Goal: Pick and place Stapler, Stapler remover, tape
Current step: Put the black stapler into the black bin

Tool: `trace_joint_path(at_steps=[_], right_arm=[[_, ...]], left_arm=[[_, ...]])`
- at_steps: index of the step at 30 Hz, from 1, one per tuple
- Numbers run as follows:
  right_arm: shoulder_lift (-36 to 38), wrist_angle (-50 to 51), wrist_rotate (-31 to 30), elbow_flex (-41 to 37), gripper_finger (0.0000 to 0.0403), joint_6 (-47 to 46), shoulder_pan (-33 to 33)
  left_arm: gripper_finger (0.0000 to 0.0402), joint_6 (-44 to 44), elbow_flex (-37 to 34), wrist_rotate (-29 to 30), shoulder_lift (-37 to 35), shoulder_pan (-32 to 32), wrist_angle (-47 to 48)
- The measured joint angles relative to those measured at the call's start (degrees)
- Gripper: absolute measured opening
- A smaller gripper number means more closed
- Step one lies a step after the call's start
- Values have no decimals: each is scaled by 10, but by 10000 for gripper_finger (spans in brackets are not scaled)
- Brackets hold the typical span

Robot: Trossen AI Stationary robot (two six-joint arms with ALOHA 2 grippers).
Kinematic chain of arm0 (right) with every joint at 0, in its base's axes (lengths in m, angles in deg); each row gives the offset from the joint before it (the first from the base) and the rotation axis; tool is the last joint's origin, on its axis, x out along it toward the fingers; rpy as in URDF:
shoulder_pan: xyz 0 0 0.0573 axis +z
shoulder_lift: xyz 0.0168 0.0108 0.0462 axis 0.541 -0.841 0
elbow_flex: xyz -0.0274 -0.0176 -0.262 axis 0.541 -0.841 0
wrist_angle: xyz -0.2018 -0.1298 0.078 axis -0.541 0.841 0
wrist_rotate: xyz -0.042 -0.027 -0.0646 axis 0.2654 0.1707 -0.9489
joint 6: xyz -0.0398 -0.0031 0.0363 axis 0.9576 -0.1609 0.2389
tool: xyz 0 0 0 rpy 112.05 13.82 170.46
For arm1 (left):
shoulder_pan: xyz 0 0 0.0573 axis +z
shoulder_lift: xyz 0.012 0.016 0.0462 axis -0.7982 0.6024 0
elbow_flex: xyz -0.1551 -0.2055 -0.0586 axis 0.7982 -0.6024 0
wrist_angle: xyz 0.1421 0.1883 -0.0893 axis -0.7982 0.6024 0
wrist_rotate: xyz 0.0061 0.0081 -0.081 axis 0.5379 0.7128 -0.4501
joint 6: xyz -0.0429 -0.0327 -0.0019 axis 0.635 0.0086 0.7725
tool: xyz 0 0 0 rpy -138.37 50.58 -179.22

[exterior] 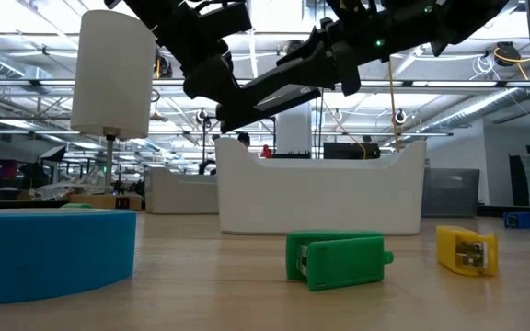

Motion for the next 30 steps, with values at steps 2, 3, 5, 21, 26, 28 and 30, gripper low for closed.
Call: trace_joint_path(at_steps=[2,3,5,21,26,28,30], right_arm=[[0,0,0,0,248,0,0],[0,0,0,0,247,0,0],[0,-1,0,0,242,-3,0],[0,4,4,0,157,-13,0],[0,5,10,-1,137,-13,1],[0,7,10,-1,136,-13,1],[0,10,9,-1,136,-13,1]], left_arm=[[136,0,0,0,0,0,1],[136,0,0,0,0,0,0],[136,1,0,0,0,0,0],[136,-1,0,1,0,0,-1],[136,-7,0,0,0,0,2],[136,-6,0,0,0,0,3],[136,-6,0,0,0,0,3]])
